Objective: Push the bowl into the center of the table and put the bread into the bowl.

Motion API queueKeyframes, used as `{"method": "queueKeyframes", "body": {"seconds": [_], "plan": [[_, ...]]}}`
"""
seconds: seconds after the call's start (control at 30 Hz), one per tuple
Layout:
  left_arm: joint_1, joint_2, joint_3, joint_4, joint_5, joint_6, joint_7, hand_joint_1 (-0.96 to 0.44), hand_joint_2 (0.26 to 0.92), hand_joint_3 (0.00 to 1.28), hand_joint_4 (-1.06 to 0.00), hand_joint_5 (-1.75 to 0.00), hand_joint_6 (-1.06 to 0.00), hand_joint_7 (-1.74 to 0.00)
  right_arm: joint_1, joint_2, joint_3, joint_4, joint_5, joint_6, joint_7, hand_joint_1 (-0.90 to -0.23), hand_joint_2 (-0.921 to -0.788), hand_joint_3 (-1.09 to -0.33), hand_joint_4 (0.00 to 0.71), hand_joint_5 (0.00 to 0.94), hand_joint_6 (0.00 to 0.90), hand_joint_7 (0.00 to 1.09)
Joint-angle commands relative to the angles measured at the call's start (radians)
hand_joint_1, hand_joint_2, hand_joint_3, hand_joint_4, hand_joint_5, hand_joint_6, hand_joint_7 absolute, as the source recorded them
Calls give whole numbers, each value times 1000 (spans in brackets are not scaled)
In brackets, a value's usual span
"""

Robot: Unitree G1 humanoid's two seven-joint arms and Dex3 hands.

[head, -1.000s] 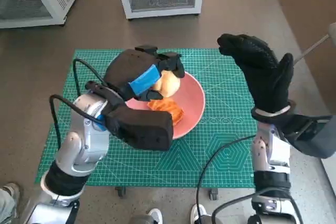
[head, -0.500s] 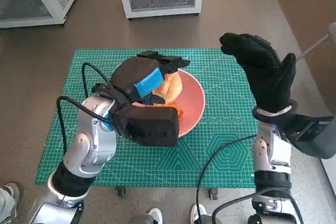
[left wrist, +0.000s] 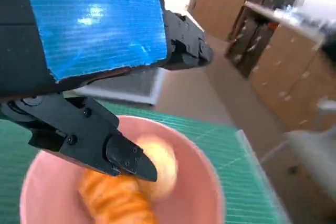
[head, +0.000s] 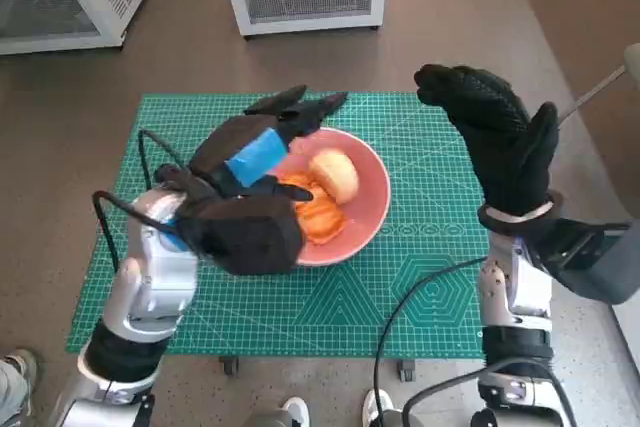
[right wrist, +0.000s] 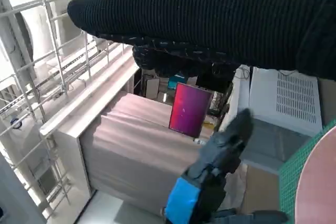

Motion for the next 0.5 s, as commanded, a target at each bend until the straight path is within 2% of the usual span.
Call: {"method": "queueKeyframes", "body": {"seconds": [0.03,0.23,0.5], "plan": [[39,-29,122,1,-175,-85,35,-315,882,18,-50,-8,-239,-15,12,1,3,-6,-11,13,-16,-629,-921,-664,191,0,84,351],[82,-80,247,42,-390,-185,69,-414,915,60,-119,-33,-272,-32,6,-3,5,-26,-15,30,-31,-628,-921,-665,191,1,84,353],[115,-169,335,90,-579,-281,140,-568,921,220,-206,-50,-315,-60,-7,-3,13,-72,-27,57,-64,-626,-921,-669,191,0,81,356]]}}
